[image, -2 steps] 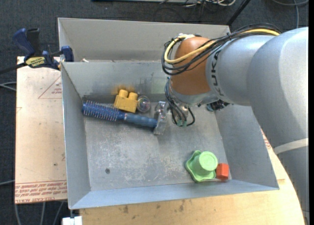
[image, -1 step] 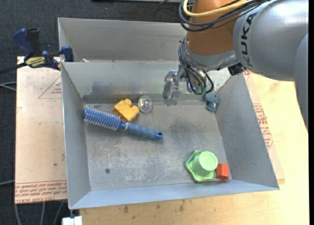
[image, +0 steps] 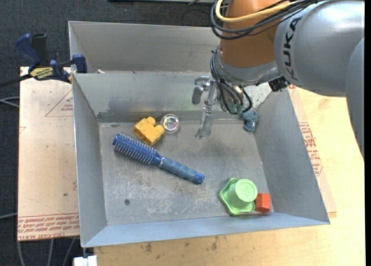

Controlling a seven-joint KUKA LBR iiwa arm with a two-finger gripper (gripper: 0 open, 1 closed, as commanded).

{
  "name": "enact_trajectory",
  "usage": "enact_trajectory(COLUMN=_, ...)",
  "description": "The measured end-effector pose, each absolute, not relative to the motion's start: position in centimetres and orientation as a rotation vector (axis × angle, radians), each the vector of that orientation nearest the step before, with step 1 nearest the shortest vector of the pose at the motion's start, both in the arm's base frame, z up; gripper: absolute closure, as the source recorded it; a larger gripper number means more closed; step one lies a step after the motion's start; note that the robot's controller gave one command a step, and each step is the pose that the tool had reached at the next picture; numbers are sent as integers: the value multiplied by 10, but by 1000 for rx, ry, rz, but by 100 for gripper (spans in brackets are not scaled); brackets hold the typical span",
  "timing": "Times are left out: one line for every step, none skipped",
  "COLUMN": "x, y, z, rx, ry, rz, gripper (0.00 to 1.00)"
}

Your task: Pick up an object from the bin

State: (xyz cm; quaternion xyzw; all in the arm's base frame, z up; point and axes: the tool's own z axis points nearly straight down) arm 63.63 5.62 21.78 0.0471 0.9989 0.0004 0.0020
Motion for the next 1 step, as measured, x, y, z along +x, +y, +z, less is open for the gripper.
enact_trajectory(x=563, y=93, z=66, rx=-285, ry=3134, rz=2, gripper=0)
